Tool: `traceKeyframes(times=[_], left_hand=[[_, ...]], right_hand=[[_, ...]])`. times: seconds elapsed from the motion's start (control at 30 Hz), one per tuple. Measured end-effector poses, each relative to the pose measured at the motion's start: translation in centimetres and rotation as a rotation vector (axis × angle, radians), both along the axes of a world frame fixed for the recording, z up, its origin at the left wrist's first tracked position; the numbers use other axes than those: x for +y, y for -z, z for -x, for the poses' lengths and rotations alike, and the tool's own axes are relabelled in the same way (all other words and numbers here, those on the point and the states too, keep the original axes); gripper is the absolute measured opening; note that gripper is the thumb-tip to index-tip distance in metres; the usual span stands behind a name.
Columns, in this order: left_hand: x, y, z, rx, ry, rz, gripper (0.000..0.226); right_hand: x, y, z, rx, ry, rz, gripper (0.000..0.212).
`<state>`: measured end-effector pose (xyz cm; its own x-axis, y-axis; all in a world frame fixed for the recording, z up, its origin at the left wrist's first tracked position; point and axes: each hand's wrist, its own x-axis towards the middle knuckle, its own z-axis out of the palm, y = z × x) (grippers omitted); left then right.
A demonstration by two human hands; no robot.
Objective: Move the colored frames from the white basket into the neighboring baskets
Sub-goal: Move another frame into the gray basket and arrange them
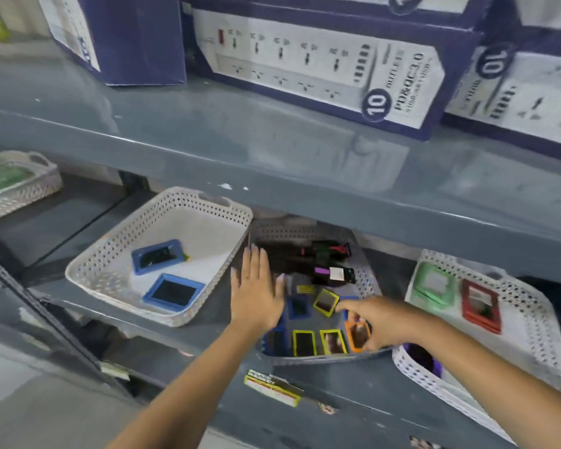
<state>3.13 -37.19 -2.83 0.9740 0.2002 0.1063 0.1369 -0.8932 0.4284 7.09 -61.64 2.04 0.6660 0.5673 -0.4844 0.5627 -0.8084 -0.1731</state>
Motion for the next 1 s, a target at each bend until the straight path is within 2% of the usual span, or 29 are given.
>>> traceKeyframes(times=[0.13,0.43,0.57,0.67,0.8,0.87,1.0], left_hand=[[-0.6,0.5,0.2,-0.004,-0.061,-0.039,0.071],[-0.7,0.3,0.4,0.008,-0.075,-0.093,0.072],[-0.8,0.2,0.6,0.01,-0.06,-0.106,0.065],[-0.7,0.3,0.7,0.011,-0.059,-0.094,0.063],[-0.7,0.3,0.8,-0.011,-0.059,-0.066,0.061],[-0.7,0.3,0.8,-0.022,-0.051,-0.054,0.06],[-0.6,0.5,0.8,-0.027,-0.059,-0.037,0.061]], right_hand=[[-0.7,0.2,0.2,-0.073,-0.091,0.033,0.066],[-0.7,1.6,-0.1,-0.108,-0.182,0.033,0.068],[-1.3,2.3,-0.9,-0.027,-0.137,-0.018,0.071],[-1.5,1.1,-1.7,-0.001,-0.029,-0.134,0.056],[0.0,-0.4,-3.5,-0.245,0.05,-0.313,0.028],[1.4,0.1,-3.9,-0.28,0.084,-0.282,0.023],[3.4,1.8,-3.6,-0.273,0.128,-0.13,0.035]])
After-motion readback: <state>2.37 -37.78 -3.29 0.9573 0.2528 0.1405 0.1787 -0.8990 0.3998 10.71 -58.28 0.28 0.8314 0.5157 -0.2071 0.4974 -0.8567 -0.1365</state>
